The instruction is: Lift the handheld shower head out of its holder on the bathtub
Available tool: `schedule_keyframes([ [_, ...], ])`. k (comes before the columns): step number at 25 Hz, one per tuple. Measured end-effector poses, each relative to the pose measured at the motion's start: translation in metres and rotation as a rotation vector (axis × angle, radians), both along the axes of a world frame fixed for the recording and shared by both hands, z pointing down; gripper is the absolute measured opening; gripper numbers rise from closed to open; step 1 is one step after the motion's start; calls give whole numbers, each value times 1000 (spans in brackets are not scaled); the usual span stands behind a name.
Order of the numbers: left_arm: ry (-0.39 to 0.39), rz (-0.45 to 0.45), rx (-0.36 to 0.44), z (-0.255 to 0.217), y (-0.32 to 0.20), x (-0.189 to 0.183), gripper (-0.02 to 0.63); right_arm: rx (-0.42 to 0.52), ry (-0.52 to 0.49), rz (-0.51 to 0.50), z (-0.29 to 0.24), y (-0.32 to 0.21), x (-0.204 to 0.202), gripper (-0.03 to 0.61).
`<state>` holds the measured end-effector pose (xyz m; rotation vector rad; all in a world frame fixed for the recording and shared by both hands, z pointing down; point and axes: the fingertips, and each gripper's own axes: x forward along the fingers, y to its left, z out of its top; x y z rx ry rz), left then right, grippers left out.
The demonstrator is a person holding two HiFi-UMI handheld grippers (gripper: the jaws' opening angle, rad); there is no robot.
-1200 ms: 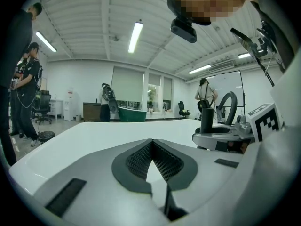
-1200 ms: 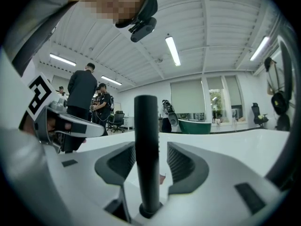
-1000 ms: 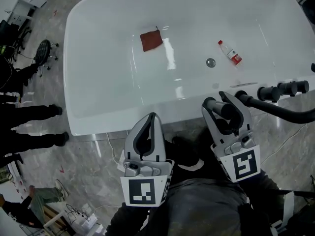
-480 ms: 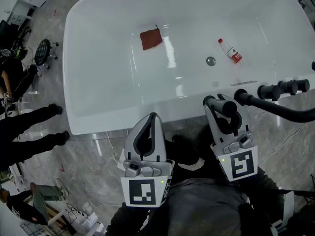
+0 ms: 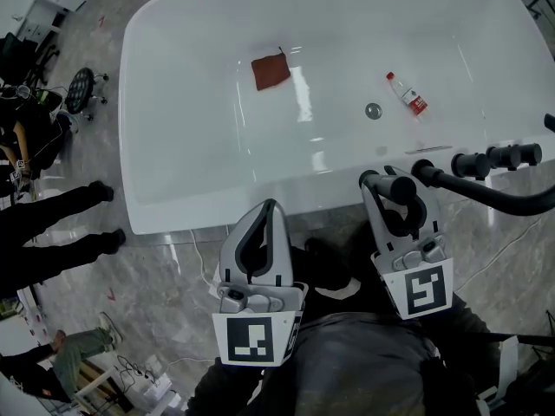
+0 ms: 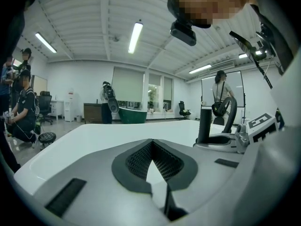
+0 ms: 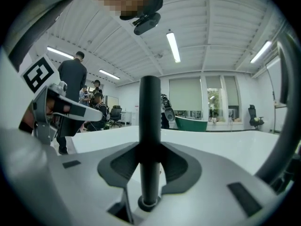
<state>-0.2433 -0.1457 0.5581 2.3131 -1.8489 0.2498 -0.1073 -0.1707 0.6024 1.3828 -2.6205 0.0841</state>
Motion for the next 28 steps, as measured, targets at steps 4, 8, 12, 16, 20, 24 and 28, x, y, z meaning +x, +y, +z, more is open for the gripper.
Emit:
schedule_keyframes([
  [4,3,-2,1,-11,1,1,3,6,0,-5,-16,-2,-1,141],
  [8,6,1,5,-33,5,1,3,9,-3,-2,-38,-1,-3,141],
  [12,1,1,1,-59,9,0,3,22,-8,-6,-66,-1,-5,141],
  [16,1,0,-16,-85,15,-2,3,32,-13,-10,-97,0,-7,141],
  [20,1,-1,-8,-119,16,-2,3,44,-17,-11,-132,0,-8,141],
  [24,4,-4,19,-156,14,-3,3,49,-16,-15,-165,1,-9,141],
  [28,8,4,7,-179,16,-1,3,56,-18,-21,-193,2,-11,141],
])
